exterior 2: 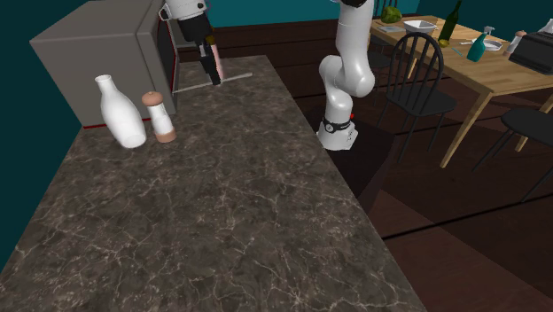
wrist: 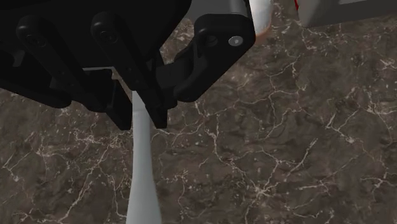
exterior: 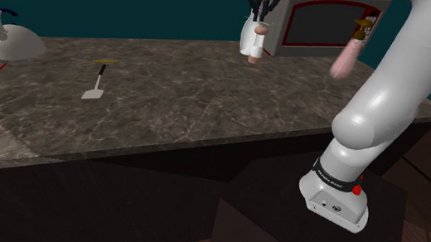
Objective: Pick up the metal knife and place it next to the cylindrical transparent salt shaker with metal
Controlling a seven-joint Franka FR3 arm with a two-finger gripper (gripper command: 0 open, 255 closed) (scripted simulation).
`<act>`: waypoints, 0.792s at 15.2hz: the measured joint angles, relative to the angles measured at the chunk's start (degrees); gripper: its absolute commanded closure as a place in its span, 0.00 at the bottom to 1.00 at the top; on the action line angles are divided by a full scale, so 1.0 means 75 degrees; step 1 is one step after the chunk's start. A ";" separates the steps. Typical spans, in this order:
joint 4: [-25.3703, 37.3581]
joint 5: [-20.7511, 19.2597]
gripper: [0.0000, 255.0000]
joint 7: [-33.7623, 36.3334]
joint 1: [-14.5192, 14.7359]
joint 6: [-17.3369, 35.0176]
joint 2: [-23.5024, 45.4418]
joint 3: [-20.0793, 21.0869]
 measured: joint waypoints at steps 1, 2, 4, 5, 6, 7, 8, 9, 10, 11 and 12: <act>0.0119 -0.0011 1.00 -0.0157 -0.0080 -0.0022 0.0120 -0.0075; 0.0346 -0.0024 1.00 -0.0343 -0.0187 -0.0160 0.0242 -0.0172; 0.0540 -0.0051 1.00 -0.0680 -0.0369 -0.0242 0.0406 -0.0331; 0.0748 -0.0053 1.00 -0.0876 -0.0482 -0.0304 0.0579 -0.0423; 0.0953 -0.0042 1.00 -0.1037 -0.0577 -0.0352 0.0765 -0.0494; 0.1199 -0.0036 1.00 -0.1228 -0.0697 -0.0450 0.0944 -0.0579; 0.1477 -0.0024 1.00 -0.1409 -0.0818 -0.0565 0.1136 -0.0659; 0.1603 -0.0024 1.00 -0.1545 -0.0907 -0.0632 0.1216 -0.0716; 0.1675 -0.0016 1.00 -0.1620 -0.0954 -0.0617 0.1311 -0.0743; 0.1565 -0.0030 1.00 -0.1690 -0.0981 -0.0532 0.1297 -0.0764; 0.1473 -0.0036 1.00 -0.1734 -0.0997 -0.0443 0.1300 -0.0776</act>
